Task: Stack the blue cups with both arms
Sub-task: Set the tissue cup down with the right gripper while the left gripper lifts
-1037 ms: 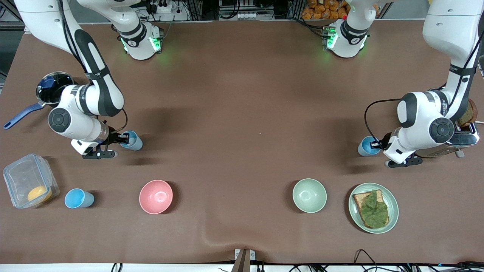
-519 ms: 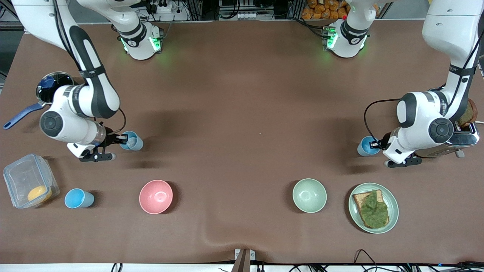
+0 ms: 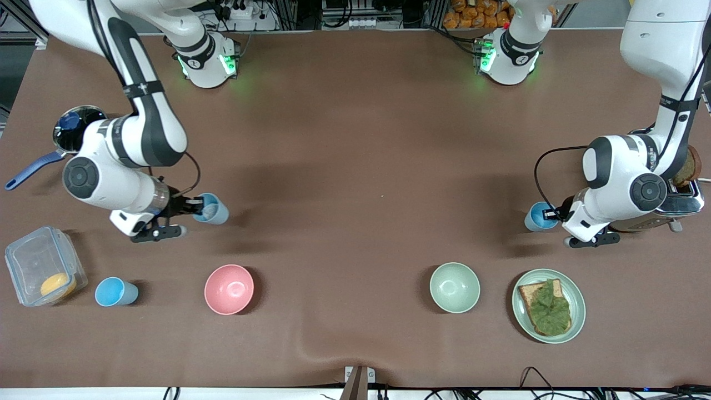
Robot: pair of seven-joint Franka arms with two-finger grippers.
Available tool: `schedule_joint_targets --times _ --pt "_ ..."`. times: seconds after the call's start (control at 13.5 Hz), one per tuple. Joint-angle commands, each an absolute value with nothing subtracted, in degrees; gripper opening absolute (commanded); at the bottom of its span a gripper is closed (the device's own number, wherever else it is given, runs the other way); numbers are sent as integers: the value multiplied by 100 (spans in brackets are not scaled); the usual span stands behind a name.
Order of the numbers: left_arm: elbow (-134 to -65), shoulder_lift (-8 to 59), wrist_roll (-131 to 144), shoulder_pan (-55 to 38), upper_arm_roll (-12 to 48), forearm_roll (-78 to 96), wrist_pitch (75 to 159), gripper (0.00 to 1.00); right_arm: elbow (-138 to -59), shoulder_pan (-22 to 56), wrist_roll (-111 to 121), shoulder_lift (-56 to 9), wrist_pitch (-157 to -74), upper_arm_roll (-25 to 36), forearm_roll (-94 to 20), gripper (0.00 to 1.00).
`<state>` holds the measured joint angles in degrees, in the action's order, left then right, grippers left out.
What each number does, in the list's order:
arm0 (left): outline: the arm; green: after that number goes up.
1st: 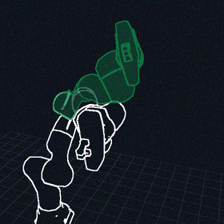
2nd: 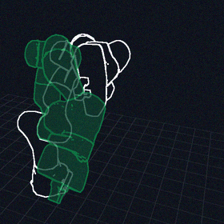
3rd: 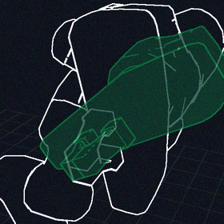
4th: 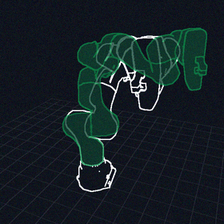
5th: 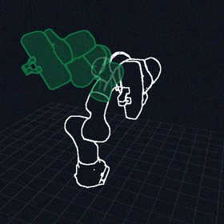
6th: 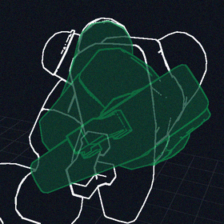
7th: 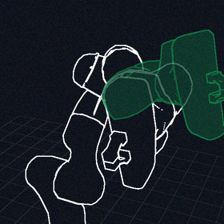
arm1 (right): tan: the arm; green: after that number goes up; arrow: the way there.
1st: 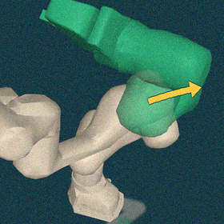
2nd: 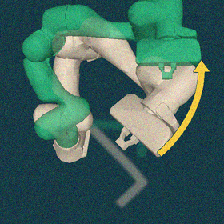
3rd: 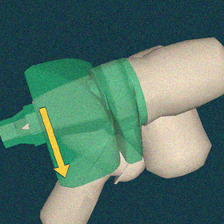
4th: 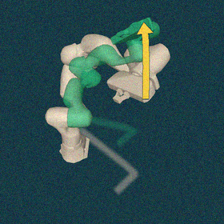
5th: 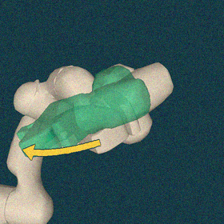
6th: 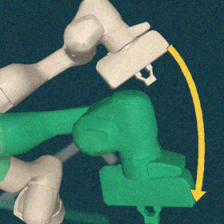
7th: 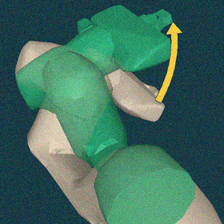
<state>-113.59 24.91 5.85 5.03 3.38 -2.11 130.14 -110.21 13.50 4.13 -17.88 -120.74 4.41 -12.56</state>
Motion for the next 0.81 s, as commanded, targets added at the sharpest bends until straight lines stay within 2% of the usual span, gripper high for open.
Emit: schedule_joint_targets --times 0.0,0.3,0.59,0.74 --pt "-11163 2479 677 483 352 -246 12754 0 -10899 1896 -374 -1731 -11997 466 -1406 0" --pt "-10969 2408 668 422 360 -255 12516 0 -10557 3064 -2035 -1863 -12032 475 -1371 0" --pt "-10898 2286 642 422 360 -255 12454 0 -9916 4172 -3504 -2608 -12391 475 -1406 0" --pt "-10898 2163 624 404 360 -255 12454 0 -9870 4551 -4023 -2960 -12935 475 -1406 0"
